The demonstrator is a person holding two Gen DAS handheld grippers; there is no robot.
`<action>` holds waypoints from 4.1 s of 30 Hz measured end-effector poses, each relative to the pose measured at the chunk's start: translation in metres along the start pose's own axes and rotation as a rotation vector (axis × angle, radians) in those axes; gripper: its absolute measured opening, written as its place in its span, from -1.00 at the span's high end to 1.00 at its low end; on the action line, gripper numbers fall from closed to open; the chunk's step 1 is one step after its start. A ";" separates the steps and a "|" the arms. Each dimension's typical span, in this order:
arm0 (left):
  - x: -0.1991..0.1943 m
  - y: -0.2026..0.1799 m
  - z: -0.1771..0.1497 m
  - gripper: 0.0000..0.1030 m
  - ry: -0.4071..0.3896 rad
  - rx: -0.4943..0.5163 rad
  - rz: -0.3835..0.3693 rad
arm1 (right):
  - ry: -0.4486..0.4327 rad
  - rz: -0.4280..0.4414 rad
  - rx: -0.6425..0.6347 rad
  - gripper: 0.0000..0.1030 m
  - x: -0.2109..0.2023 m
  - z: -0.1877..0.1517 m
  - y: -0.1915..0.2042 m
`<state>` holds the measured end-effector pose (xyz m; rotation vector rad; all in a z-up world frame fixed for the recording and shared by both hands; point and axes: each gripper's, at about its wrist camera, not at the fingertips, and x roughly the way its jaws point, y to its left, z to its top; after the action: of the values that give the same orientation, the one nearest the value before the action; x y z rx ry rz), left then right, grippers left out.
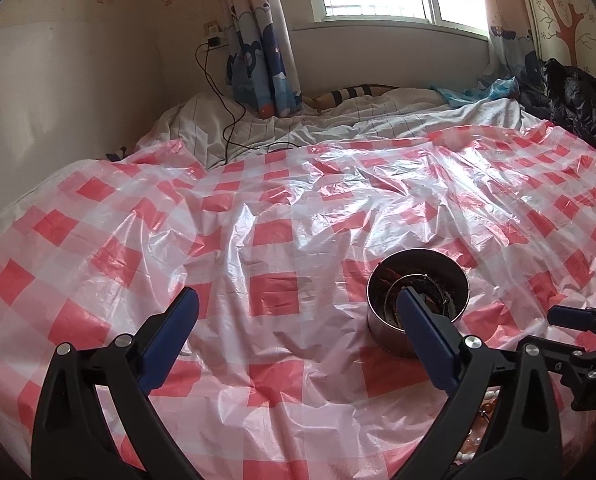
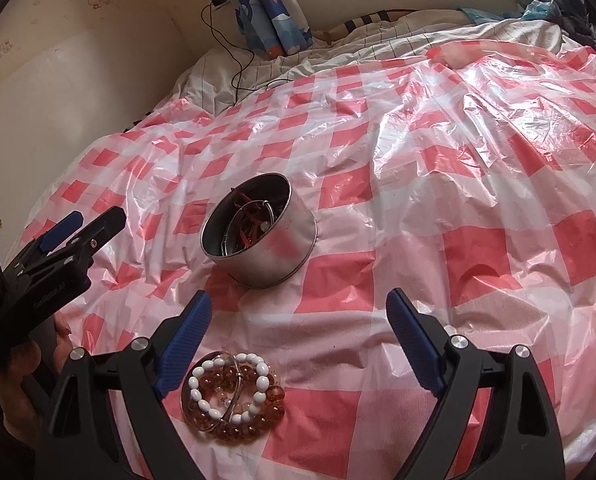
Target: Organize jewelry
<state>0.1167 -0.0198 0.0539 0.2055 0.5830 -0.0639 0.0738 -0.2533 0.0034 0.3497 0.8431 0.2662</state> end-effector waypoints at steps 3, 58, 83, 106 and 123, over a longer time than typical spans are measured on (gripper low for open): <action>-0.001 -0.003 -0.003 -0.85 0.016 0.023 -0.014 | 0.001 0.000 0.001 -0.67 -0.002 -0.004 0.000; 0.033 -0.008 -0.083 -0.85 0.374 0.192 -0.069 | 0.084 -0.314 -0.322 -0.85 0.012 -0.056 0.031; 0.071 0.005 -0.075 -0.37 0.368 -0.074 -0.296 | -0.043 -0.210 -0.244 -0.85 -0.019 -0.045 0.030; 0.075 0.018 -0.073 0.88 0.393 -0.069 -0.259 | 0.003 -0.141 -0.253 -0.85 -0.006 -0.049 0.037; 0.073 0.002 -0.070 0.25 0.354 -0.008 -0.296 | -0.001 -0.119 -0.238 -0.85 -0.010 -0.047 0.035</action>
<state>0.1397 -0.0030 -0.0431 0.1210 0.9638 -0.3163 0.0286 -0.2156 -0.0046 0.0769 0.8184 0.2522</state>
